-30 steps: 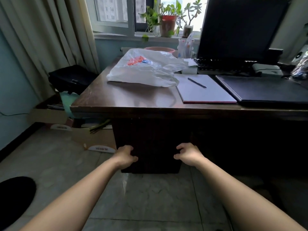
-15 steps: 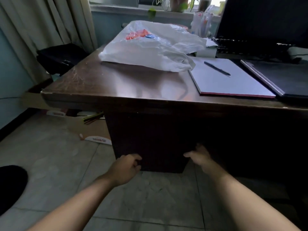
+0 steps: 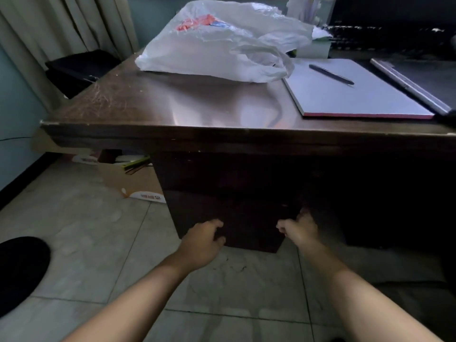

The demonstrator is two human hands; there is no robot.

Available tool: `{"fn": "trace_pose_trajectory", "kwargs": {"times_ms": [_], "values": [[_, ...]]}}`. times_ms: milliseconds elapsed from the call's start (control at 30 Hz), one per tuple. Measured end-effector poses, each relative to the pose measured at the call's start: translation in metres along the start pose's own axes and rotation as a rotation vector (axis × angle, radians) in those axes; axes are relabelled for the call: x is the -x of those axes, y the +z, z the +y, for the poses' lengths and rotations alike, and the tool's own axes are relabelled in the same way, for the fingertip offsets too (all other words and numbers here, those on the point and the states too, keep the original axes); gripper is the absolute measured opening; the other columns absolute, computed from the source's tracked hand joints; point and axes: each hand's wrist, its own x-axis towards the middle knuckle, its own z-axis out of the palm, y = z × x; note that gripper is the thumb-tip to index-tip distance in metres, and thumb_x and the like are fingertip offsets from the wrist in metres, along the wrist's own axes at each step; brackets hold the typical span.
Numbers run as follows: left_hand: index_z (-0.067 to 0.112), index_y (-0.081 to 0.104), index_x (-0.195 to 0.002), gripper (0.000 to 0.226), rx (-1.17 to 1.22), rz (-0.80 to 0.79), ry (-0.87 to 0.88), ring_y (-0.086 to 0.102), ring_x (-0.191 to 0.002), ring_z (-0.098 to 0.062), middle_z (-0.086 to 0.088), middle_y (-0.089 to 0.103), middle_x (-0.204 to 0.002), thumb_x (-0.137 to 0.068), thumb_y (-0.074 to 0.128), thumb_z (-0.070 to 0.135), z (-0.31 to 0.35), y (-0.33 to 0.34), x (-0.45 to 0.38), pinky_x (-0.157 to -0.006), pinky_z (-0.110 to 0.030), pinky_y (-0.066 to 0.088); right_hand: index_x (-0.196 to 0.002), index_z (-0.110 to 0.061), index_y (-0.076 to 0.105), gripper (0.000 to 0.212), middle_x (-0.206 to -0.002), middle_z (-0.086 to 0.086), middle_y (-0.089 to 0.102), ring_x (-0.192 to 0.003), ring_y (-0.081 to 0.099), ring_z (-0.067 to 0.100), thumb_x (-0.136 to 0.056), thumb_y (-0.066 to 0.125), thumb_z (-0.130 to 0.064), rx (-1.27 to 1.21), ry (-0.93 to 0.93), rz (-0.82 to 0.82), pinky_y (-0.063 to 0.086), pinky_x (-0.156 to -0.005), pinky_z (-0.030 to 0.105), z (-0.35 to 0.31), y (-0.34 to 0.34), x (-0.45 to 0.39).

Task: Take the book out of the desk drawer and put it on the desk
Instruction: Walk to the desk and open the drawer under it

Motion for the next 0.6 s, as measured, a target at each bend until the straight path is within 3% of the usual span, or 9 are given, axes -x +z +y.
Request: {"fn": "trace_pose_trajectory", "kwargs": {"times_ms": [67, 133, 200, 267, 333, 433, 533, 600], "values": [[0.018, 0.035, -0.149, 0.064, 0.000, -0.016, 0.015, 0.047, -0.136, -0.022, -0.006, 0.048, -0.149, -0.091, 0.056, 0.034, 0.011, 0.008, 0.006, -0.111, -0.031, 0.038, -0.118, -0.008, 0.054, 0.054, -0.086, 0.005, 0.072, -0.078, 0.073, 0.021, -0.069, 0.075, -0.010, 0.080, -0.017, -0.001, 0.061, -0.081, 0.040, 0.012, -0.006, 0.015], [0.020, 0.015, -0.156, 0.076, -0.010, -0.039, 0.027, 0.021, -0.150, -0.026, -0.008, 0.020, -0.163, -0.093, 0.052, 0.041, 0.024, 0.013, 0.016, -0.119, -0.037, 0.026, -0.116, -0.006, 0.059, 0.044, -0.090, 0.006, 0.072, -0.078, 0.072, 0.021, -0.076, 0.074, -0.013, 0.152, -0.049, 0.004, 0.060, -0.074, 0.034, 0.022, -0.012, 0.036], [0.025, 0.003, -0.157, 0.081, -0.081, -0.036, 0.076, 0.000, -0.153, -0.026, -0.007, -0.001, -0.166, -0.093, 0.046, 0.050, 0.039, 0.018, 0.028, -0.121, -0.043, 0.017, -0.112, -0.003, 0.063, 0.034, -0.098, 0.011, 0.071, -0.083, 0.067, 0.023, -0.084, 0.070, -0.020, 0.295, -0.118, 0.044, 0.051, -0.068, 0.027, 0.032, -0.017, 0.063], [0.031, 0.000, -0.156, 0.079, -0.174, -0.045, 0.151, -0.014, -0.152, -0.023, -0.003, -0.010, -0.166, -0.092, 0.038, 0.058, 0.053, 0.024, 0.039, -0.121, -0.046, 0.010, -0.108, -0.006, 0.066, 0.030, -0.099, 0.010, 0.070, -0.088, 0.067, 0.026, -0.090, 0.064, -0.029, 0.452, -0.181, 0.052, 0.047, -0.067, 0.026, 0.042, -0.015, 0.092], [0.034, 0.001, -0.156, 0.076, -0.239, -0.088, 0.165, -0.023, -0.149, -0.023, -0.002, -0.014, -0.165, -0.092, 0.030, 0.064, 0.060, 0.034, 0.048, -0.121, -0.045, 0.001, -0.103, -0.011, 0.067, 0.029, -0.095, 0.004, 0.068, -0.085, 0.066, 0.022, -0.091, 0.060, -0.037, 0.591, -0.221, 0.005, 0.052, -0.069, 0.029, 0.051, -0.011, 0.123], [0.026, 0.004, -0.156, 0.081, -0.315, -0.166, 0.072, -0.029, -0.147, -0.024, -0.006, -0.019, -0.164, -0.090, 0.021, 0.069, 0.048, 0.050, 0.066, -0.121, -0.044, -0.006, -0.106, -0.014, 0.065, 0.036, -0.106, 0.007, 0.068, -0.099, 0.065, 0.026, -0.089, 0.055, -0.043, 0.779, -0.308, -0.143, 0.054, -0.078, 0.033, 0.061, 0.000, 0.164], [0.015, -0.003, -0.156, 0.088, -0.403, -0.177, 0.015, -0.033, -0.145, -0.025, -0.010, -0.028, -0.161, -0.091, 0.027, 0.065, 0.023, 0.057, 0.092, -0.123, -0.046, -0.004, -0.102, -0.017, 0.069, 0.035, -0.107, 0.011, 0.072, -0.101, 0.067, 0.032, -0.082, 0.056, -0.042, 0.859, -0.427, -0.267, 0.053, -0.078, 0.037, 0.061, 0.017, 0.206], [0.011, -0.010, -0.155, 0.086, -0.430, -0.155, 0.007, -0.032, -0.145, -0.026, -0.012, -0.030, -0.160, -0.094, 0.034, 0.051, 0.008, 0.052, 0.111, -0.123, -0.046, -0.003, -0.098, -0.015, 0.069, 0.038, -0.105, 0.014, 0.072, -0.100, 0.067, 0.036, -0.077, 0.056, -0.043, 0.886, -0.497, -0.349, 0.053, -0.076, 0.038, 0.059, 0.030, 0.228]]}}
